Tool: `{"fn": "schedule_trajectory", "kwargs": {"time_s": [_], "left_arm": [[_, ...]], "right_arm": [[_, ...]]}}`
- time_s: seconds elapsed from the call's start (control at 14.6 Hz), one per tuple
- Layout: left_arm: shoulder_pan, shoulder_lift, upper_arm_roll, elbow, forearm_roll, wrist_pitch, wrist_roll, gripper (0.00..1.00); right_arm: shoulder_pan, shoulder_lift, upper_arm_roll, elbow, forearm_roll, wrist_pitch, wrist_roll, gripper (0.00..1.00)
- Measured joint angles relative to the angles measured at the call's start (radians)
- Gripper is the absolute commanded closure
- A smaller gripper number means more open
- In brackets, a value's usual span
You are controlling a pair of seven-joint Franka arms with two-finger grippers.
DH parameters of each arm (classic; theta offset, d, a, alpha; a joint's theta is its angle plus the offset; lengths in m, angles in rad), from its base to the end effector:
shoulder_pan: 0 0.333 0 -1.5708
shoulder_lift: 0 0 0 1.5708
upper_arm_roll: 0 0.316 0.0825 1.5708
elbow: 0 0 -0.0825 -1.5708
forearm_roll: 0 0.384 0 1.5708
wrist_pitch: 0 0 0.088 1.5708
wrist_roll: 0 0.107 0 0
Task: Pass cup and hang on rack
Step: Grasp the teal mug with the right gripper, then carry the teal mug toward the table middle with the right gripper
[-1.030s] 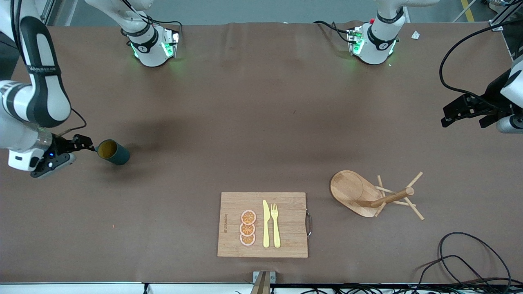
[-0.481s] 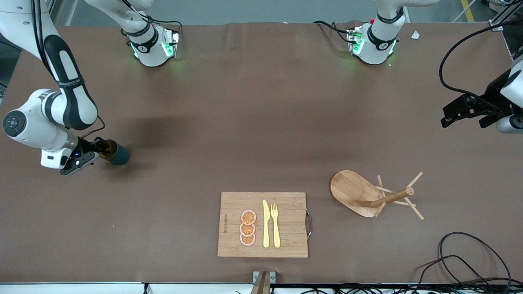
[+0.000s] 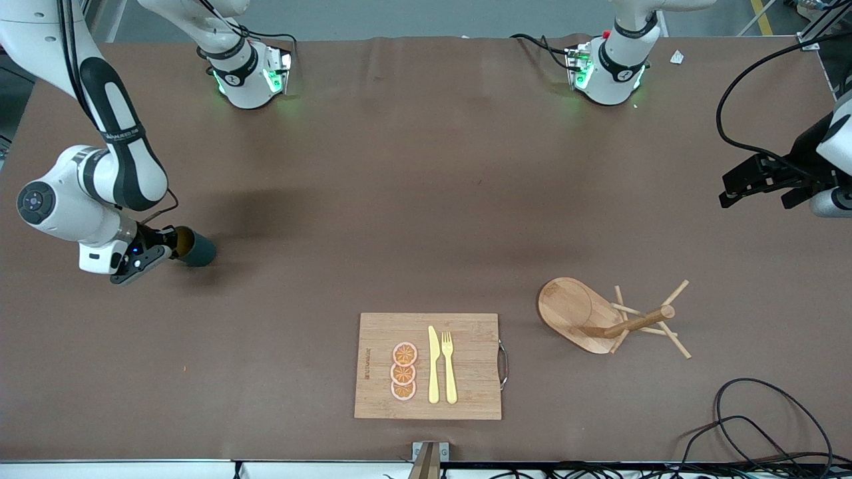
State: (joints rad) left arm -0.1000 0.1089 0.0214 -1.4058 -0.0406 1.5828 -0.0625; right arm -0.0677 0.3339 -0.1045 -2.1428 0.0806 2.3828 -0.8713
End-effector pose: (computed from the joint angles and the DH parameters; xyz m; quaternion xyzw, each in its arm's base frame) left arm 0.5880 -0.0514 0.6414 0.9992 -0.0086 0.0326 0.0215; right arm 0.5530 -0.0954 0.2394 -0.9479 -0.3153 0.0349 0.0306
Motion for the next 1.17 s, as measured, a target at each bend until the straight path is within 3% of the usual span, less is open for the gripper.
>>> {"fn": "schedule_trajectory", "kwargs": {"time_s": [0.34,0.76,0.96,1.17], "left_arm": [[0.001,0.0,0.001,0.0,0.0,0.001,0.0,0.0],[0.001,0.0,0.001,0.0,0.0,0.002,0.0,0.0],[0.001,0.0,0.001,0.0,0.0,0.004,0.0,0.0],[0.001,0.0,0.001,0.0,0.0,0.005,0.0,0.0]], "right_arm": [[0.151,-0.062,0.003,0.102,0.013,-0.215,0.313,1.0],[0.557,-0.086,0.012,0.156,0.014,-0.22,1.047,1.0],[0.696,-0.038,0.012,0.247,0.014,-0.22,1.291,1.0],[0.793,0.071,0.011,0.367,0.014,-0.216,1.402,1.0]]}}
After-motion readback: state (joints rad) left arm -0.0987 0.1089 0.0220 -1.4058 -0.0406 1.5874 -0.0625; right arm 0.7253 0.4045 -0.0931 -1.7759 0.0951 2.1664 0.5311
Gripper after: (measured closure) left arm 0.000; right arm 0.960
